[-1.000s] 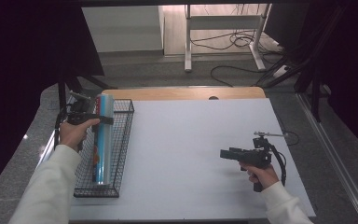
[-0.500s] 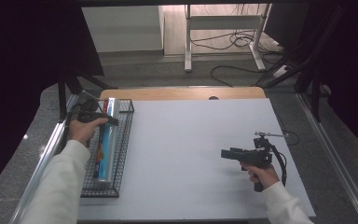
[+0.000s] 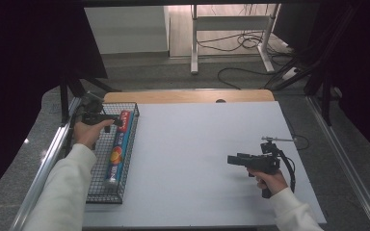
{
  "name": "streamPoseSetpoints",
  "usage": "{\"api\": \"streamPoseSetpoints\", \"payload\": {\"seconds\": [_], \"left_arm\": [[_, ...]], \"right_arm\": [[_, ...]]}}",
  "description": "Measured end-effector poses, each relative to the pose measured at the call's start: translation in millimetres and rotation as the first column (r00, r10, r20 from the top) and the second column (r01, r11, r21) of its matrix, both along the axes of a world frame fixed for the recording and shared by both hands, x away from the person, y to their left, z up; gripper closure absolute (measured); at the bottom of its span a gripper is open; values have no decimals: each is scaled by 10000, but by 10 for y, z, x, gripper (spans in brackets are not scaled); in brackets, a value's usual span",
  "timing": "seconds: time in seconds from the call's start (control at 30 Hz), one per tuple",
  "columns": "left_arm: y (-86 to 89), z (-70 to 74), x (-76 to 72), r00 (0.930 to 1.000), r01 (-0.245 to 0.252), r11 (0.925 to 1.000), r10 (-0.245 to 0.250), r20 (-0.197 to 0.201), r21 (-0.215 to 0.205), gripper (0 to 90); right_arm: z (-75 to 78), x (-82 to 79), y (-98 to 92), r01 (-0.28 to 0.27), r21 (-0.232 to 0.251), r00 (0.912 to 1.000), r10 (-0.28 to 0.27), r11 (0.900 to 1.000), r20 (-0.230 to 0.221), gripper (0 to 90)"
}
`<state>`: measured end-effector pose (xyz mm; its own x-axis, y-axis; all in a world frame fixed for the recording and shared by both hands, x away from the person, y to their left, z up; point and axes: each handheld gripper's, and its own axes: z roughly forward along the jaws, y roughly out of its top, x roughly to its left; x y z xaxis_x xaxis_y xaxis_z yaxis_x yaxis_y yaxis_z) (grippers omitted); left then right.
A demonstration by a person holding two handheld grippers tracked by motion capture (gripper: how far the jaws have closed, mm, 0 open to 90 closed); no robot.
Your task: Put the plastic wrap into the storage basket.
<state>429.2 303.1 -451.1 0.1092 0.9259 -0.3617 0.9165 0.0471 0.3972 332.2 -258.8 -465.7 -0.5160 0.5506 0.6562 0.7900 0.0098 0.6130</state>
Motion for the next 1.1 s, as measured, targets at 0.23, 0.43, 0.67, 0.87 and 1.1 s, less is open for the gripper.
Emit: {"api": "streamPoseSetpoints", "payload": {"seconds": [0.23,0.43,0.67,0.87,1.1], "left_arm": [[-51,172,-215,9964,478,9982,-451,716,-368,234],[-76,316,-470,9855,874,9960,-839,1475,-174,200],[-172,473,-886,9587,1578,9874,-1509,2411,-93,180],[-349,488,-1287,9219,2281,9734,-2222,3173,190,172],[-581,337,-1730,8786,3209,9459,-3162,3579,479,171]], "right_arm": [[13,3,-20,31,146,10000,-32,9999,73,172],[31,28,8,-141,-123,9987,147,9998,479,172],[81,8,23,-284,-704,9945,353,9971,983,172],[149,-107,-39,-174,-1402,9864,398,9900,1593,171],[196,-296,-165,32,-1994,9684,467,9799,2450,169]]}}
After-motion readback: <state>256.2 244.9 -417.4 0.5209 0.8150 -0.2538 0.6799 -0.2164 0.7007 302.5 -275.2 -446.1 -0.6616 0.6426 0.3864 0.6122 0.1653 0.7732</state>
